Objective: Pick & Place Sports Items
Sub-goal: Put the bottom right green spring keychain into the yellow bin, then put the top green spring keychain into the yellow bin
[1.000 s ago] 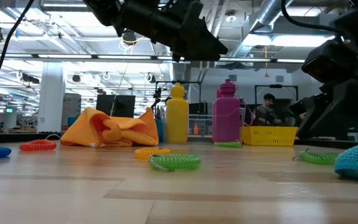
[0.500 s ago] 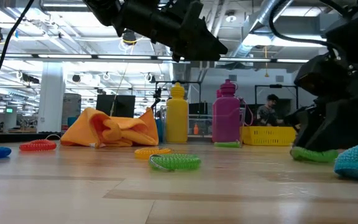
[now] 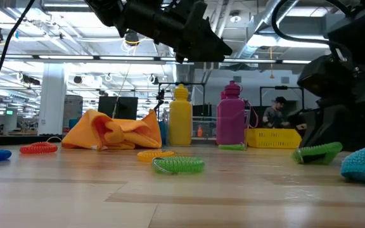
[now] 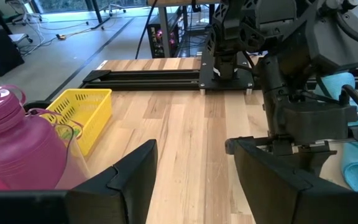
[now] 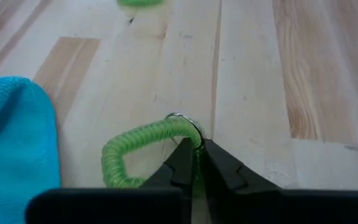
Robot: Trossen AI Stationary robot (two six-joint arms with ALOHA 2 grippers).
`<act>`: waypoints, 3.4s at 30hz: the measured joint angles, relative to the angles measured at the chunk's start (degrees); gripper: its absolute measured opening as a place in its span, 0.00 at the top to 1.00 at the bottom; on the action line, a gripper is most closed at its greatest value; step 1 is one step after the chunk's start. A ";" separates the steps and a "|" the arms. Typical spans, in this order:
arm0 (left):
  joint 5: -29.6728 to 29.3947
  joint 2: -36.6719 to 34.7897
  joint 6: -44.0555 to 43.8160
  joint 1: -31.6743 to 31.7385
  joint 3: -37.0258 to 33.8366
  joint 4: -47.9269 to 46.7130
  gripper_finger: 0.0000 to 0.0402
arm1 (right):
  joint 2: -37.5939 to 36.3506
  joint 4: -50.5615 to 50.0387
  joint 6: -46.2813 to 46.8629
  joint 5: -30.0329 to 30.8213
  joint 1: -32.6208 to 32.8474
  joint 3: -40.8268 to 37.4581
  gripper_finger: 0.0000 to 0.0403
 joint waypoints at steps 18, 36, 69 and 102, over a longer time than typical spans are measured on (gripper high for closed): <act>-0.04 0.00 -1.80 0.01 0.00 -1.99 0.48 | -14.96 3.37 -10.35 3.69 -0.03 -0.15 1.00; 2.02 0.00 -4.06 -0.21 0.00 -7.12 0.48 | -31.38 18.33 -25.40 30.16 -14.00 -0.13 0.98; 1.99 0.00 -15.02 -6.56 0.00 -7.38 0.48 | -31.36 -0.77 -9.16 27.35 -56.42 -0.06 0.97; 1.96 0.00 -14.60 -6.43 0.00 -7.37 0.48 | -31.37 -1.40 -7.26 28.23 -56.38 -0.07 0.73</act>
